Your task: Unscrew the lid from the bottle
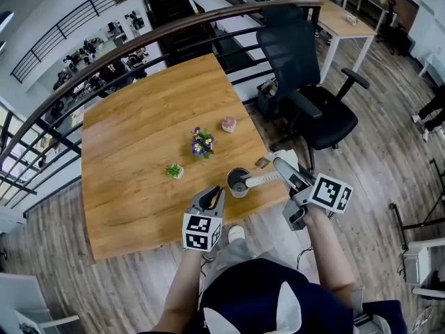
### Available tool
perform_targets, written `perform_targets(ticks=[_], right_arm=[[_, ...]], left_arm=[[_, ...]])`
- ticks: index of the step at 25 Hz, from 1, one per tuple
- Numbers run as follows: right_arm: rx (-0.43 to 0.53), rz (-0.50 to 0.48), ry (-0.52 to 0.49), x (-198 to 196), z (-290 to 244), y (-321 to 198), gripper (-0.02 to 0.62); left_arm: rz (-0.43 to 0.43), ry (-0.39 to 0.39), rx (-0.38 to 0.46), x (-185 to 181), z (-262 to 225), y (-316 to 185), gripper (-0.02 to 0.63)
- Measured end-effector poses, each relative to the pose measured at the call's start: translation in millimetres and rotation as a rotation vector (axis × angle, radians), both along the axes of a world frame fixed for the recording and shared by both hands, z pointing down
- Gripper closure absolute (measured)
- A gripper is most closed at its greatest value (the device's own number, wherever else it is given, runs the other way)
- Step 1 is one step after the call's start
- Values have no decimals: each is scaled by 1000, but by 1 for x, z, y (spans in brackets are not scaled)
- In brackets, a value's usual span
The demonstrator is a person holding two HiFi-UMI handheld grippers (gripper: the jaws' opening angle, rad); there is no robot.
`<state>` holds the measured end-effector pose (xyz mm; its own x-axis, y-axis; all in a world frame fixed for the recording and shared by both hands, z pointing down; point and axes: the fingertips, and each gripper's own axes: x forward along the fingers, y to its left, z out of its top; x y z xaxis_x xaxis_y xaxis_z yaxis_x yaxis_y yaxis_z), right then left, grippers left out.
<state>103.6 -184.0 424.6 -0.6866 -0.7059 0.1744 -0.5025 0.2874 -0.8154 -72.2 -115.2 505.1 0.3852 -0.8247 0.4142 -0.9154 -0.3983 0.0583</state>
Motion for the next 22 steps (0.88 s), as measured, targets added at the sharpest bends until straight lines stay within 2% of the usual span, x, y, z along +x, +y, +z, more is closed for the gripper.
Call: perform_targets(ticks=[13, 22], right_arm=[[20, -7, 2, 13, -7, 13, 143], [36, -45, 2, 0, -11, 6, 143]], left_arm=[[6, -30, 35, 21, -15, 19, 580], [-13, -27, 39, 17, -21, 14, 580]])
